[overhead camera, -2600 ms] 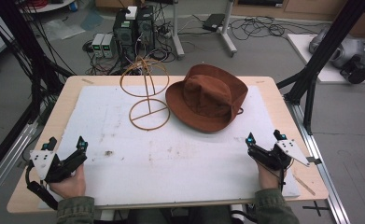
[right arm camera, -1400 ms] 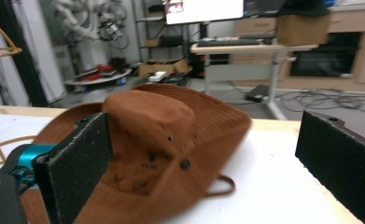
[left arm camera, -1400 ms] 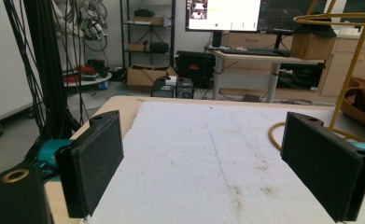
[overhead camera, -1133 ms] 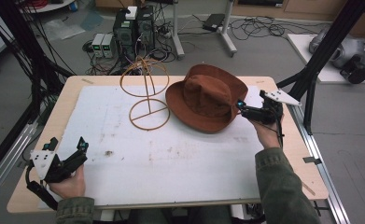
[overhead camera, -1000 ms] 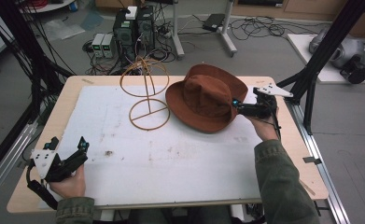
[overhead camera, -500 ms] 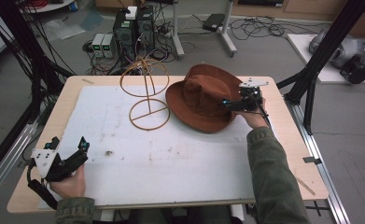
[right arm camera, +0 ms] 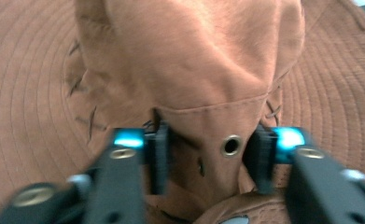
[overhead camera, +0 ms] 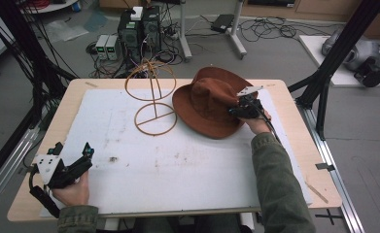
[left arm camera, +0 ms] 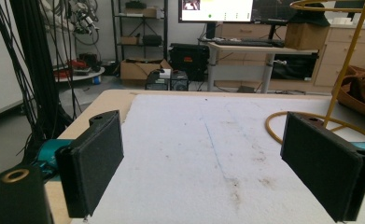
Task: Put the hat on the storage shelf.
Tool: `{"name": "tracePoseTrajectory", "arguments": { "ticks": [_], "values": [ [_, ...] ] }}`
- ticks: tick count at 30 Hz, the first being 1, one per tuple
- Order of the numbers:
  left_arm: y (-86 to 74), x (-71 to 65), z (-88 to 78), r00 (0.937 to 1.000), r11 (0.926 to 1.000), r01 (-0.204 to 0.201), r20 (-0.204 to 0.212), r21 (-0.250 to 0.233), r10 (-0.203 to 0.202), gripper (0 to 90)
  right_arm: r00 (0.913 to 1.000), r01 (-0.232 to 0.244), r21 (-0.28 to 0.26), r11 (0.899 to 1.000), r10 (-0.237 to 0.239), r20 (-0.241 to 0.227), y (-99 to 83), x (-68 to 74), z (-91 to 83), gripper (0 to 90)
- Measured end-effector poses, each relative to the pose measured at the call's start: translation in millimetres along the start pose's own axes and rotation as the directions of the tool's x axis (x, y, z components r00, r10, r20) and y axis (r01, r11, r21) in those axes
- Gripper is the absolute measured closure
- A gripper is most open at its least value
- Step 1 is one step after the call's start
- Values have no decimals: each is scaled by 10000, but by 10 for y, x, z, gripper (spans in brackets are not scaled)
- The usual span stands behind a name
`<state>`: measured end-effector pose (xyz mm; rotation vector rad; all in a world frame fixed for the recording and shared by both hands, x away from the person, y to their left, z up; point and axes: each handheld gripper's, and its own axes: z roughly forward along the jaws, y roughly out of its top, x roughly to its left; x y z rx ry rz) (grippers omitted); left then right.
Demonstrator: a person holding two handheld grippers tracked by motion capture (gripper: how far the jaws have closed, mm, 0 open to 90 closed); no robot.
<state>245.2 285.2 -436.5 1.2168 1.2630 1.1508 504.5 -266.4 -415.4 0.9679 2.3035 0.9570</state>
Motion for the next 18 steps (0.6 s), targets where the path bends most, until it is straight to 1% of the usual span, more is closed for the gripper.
{"name": "tracePoseTrajectory", "arguments": {
  "ticks": [2,3,4,6,7,15,17,18],
  "values": [
    [-1,3,0,10000,10000,24,0,-5,-24,134,9999,-76,32,10000,76,-130,-10,-10,7,827],
    [-1,7,-1,10000,10000,7,-10,13,-7,134,9999,-76,32,10000,76,-130,-10,-10,7,827],
    [-2,7,1,10000,10000,24,-3,2,-24,134,9983,-395,177,9991,403,-425,-22,-19,15,882],
    [-3,8,2,10000,10000,28,10,26,-28,134,9979,-466,212,9987,474,-434,-24,-16,16,887],
    [-3,6,2,10000,10000,39,28,11,-39,134,9969,-627,233,9978,637,-461,-15,-18,3,892],
    [-3,7,4,10000,10000,37,49,31,-37,134,9939,-962,183,9952,970,-519,-22,-22,-18,894],
    [-4,7,6,10000,10000,57,59,32,-58,134,9910,-1232,66,9924,1234,-523,-26,-30,-43,894],
    [-4,7,6,10000,10000,51,61,28,-52,134,9912,-1290,-108,9916,1286,-307,-33,-25,-74,894]
  ]
}}
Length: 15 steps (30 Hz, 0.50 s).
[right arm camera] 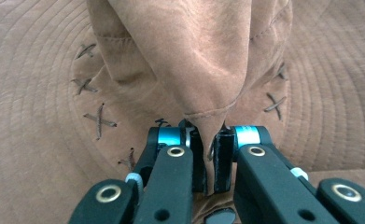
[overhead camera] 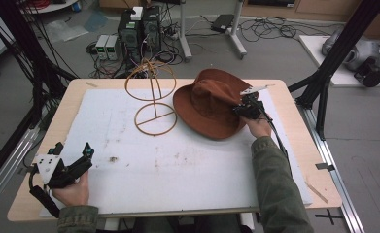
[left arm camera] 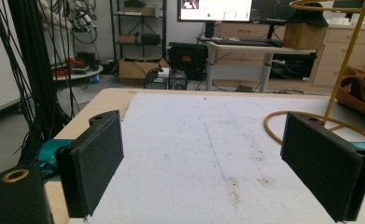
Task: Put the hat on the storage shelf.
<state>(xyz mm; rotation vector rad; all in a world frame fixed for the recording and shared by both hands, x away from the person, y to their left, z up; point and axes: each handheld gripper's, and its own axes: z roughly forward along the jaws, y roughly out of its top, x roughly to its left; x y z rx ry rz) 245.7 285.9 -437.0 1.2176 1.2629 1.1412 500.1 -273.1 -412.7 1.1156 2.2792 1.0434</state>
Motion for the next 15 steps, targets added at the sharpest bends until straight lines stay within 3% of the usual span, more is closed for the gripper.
{"name": "tracePoseTrajectory", "arguments": {
  "ticks": [3,6,8,12,13,14,15],
  "values": [
    [-1,0,2,10000,10000,33,9,-7,-33,134,9998,-93,-373,9993,100,186,-15,4,-48,894],
    [-1,-1,1,10000,10000,60,22,-19,-60,134,9976,-607,-1011,9930,638,281,-47,2,-178,893],
    [-1,-1,3,9999,9999,135,19,-41,-135,134,9967,-725,-1125,9910,762,292,-50,0,-210,893],
    [-2,4,5,9996,9996,269,31,-71,-269,134,9911,-1203,-2205,9679,1299,292,-33,10,-384,893],
    [-2,4,6,9996,9995,292,13,-79,-292,134,9857,-1501,-2638,9528,1649,348,-12,34,-466,892],
    [-2,5,5,9995,9994,330,27,-77,-330,134,9857,-1501,-2638,9528,1649,348,-12,34,-466,892],
    [-3,8,7,9993,9993,370,34,-107,-370,134,9819,-1660,-3147,9346,1861,345,7,56,-538,892]
  ]
}}
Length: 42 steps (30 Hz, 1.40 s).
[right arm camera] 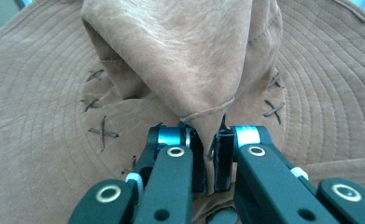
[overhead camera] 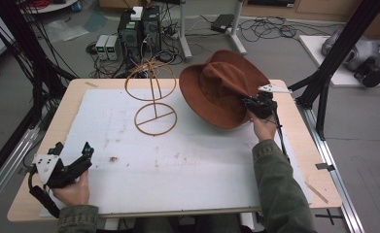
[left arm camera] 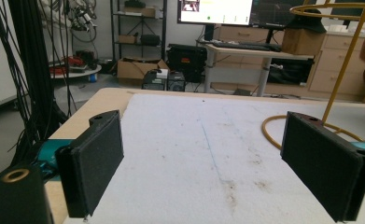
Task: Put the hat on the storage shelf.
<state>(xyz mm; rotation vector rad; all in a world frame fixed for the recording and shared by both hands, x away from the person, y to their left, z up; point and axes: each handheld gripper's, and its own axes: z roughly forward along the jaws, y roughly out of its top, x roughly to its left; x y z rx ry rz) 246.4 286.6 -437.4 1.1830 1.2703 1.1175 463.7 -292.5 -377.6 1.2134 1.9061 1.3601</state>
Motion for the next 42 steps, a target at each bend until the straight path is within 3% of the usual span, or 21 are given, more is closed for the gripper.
{"name": "tracePoseTrajectory", "arguments": {
  "ticks": [1,3,4,5,6,8,9,10,11,14,16,21,30,31,33,35,36,37,38,42],
  "values": [
    [0,0,0,10000,10000,0,0,0,0,134,10000,0,0,10000,0,0,0,0,0,892],
    [-1,4,2,10000,10000,75,-22,-31,-75,134,9993,-378,-837,9958,378,-14,37,52,-93,891],
    [-1,4,2,10000,10000,75,-22,-31,-75,135,9993,-378,-837,9958,378,-14,37,52,-93,891],
    [-1,5,2,10000,10000,71,-20,-33,-71,134,9988,-483,-1476,9879,467,-146,66,97,-150,891],
    [-1,6,1,10000,10000,74,-22,-30,-74,134,9988,-483,-1476,9879,467,-146,66,97,-150,891],
    [-1,6,1,10000,10000,81,-8,-22,-81,134,9985,-514,-2262,9727,461,-284,109,157,-220,891],
    [-1,6,1,10000,10000,83,-16,-26,-83,134,9985,-514,-2262,9727,461,-284,109,157,-220,891],
    [0,7,-2,10000,10000,83,-8,-19,-83,134,9986,-498,-2878,9564,428,-308,142,199,-271,891],
    [0,7,-2,10000,10000,83,-8,-19,-83,134,9986,-498,-2878,9564,428,-308,142,199,-271,891],
    [-1,9,-2,9999,9999,113,-16,-9,-113,134,9980,-585,-3524,9340,458,-441,180,236,-340,891],
    [-2,10,0,9999,9999,122,-3,-16,-122,134,9972,-647,-3688,9273,458,-597,202,245,-373,891],
    [-4,8,5,9998,9998,204,17,-42,-203,134,9961,-686,-3728,9254,427,-773,255,293,-402,890],
    [-1,17,-2,9993,9993,369,4,-105,-369,134,9927,-456,-3944,9178,-24,-1204,603,603,-360,890],
    [-1,18,-2,9993,9993,368,2,-117,-368,134,9906,-387,-3935,9185,-165,-1358,701,725,-317,890],
    [-1,22,-6,9993,9993,361,24,-101,-361,135,9898,-361,-3953,9178,-216,-1405,733,768,-300,890],
    [-2,24,-8,9994,9994,331,34,-118,-331,134,9872,-217,-3926,9195,-423,-1537,823,903,-237,890],
    [-3,25,-8,9995,9994,325,51,-107,-325,135,9837,-114,-3830,9237,-584,-1702,897,1032,-165,890],
    [-3,23,-8,9994,9994,340,52,-93,-340,135,9837,-114,-3830,9237,-584,-1702,897,1032,-165,890],
    [-3,24,-8,9994,9993,348,66,-94,-348,135,9793,26,-3758,9267,-784,-1867,959,1175,-83,889],
    [-3,32,-11,9992,9992,391,75,-114,-390,134,9722,180,-3653,9307,-1016,-2111,1027,1389,61,889]
  ]
}}
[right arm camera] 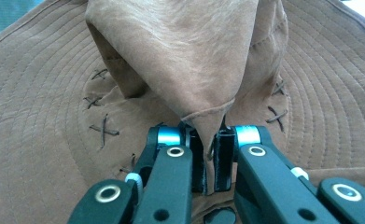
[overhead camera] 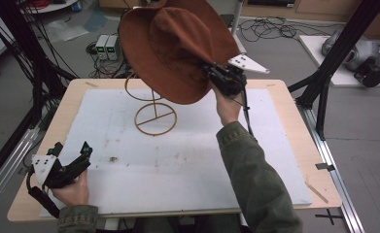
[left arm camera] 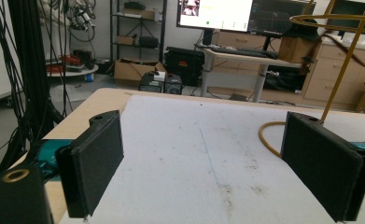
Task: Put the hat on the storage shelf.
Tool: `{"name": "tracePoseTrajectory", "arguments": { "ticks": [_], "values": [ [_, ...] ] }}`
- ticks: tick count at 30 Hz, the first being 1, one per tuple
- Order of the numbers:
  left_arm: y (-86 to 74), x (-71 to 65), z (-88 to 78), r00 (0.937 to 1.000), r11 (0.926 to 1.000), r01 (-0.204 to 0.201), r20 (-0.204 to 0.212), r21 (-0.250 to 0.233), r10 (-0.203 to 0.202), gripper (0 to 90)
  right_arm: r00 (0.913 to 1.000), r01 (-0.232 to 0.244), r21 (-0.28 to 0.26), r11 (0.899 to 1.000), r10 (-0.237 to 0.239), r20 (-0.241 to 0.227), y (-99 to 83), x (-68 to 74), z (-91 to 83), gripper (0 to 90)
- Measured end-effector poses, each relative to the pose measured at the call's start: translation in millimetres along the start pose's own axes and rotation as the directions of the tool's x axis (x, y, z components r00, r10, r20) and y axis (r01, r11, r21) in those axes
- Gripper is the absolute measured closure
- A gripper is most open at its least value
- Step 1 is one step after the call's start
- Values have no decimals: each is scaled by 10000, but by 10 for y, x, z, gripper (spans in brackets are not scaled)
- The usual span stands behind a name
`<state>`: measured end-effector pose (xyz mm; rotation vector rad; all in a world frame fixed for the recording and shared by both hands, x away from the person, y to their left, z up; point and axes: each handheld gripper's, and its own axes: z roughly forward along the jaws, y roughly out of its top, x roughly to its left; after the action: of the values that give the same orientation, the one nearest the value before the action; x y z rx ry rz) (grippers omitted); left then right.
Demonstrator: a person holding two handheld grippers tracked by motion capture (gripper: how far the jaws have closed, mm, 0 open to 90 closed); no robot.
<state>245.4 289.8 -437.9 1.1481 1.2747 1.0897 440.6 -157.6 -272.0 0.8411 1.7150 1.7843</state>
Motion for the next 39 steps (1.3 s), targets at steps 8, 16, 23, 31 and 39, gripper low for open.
{"name": "tracePoseTrajectory", "arguments": {
  "ticks": [8,16,23,31,39],
  "values": [
    [-4,41,-21,9999,9999,111,-32,-34,-111,134,9978,-61,226,9997,76,-658,31,374,447,889],
    [-8,91,-39,9994,9995,313,-114,-65,-313,134,9963,-72,462,9989,112,-853,6,462,538,888],
    [-10,75,-29,9995,9995,299,-61,-47,-299,135,9939,-232,715,9972,307,-1056,-128,483,503,881],
    [-13,79,-24,9992,9993,382,-77,-50,-382,135,9901,-347,990,9945,477,-1323,-274,496,466,845],
    [-15,85,-18,9991,9991,417,-71,-42,-417,135,9886,101,1046,9945,58,-1503,-310,557,423,871]
  ]
}}
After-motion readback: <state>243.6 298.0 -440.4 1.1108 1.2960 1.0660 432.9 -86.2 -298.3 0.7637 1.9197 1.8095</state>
